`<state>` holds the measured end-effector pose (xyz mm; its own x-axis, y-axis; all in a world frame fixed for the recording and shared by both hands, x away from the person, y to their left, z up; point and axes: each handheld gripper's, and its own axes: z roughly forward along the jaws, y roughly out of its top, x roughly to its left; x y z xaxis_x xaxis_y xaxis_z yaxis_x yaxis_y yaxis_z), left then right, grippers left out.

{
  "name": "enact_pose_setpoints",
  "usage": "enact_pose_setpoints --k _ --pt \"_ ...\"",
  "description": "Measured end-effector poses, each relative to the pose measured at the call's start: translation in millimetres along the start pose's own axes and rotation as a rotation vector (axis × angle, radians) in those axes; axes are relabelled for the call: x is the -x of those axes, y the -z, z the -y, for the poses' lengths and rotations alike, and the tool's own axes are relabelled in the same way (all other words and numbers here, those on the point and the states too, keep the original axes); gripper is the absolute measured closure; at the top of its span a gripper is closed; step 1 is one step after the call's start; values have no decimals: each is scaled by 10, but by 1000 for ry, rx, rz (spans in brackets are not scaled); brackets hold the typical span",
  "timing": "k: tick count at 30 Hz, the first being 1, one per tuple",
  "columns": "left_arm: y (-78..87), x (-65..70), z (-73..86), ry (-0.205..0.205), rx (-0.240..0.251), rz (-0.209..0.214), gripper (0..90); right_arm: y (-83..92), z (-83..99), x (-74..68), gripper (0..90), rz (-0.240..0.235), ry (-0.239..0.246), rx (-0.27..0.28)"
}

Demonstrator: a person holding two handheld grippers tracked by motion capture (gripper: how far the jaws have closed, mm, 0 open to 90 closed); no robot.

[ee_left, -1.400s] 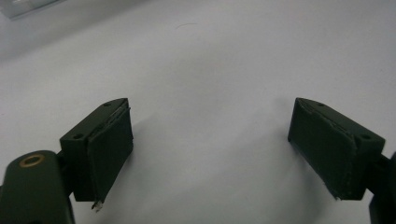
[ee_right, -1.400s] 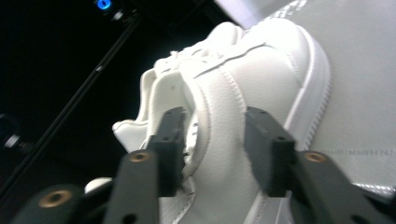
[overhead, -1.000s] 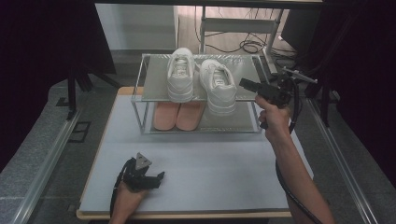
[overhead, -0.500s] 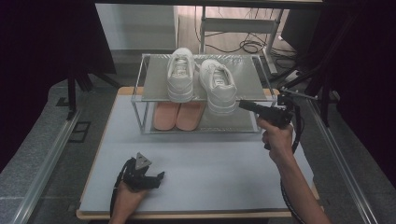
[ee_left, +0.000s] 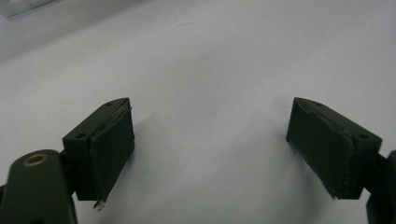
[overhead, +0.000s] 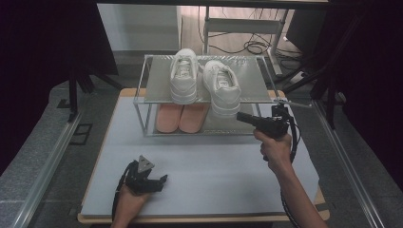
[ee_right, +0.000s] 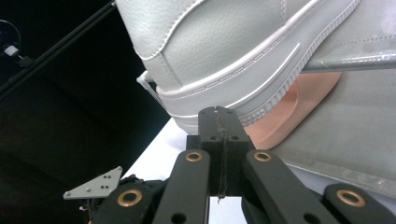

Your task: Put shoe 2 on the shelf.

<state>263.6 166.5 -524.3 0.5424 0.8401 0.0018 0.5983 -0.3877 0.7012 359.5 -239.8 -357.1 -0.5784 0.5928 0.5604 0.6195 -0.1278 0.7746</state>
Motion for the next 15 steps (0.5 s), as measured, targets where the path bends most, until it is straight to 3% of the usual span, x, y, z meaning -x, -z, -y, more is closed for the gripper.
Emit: enact_pose_setpoints --k 15 --pt "2 7 1 -6 5 -4 154 -295 -69 -100 900 60 58 3"
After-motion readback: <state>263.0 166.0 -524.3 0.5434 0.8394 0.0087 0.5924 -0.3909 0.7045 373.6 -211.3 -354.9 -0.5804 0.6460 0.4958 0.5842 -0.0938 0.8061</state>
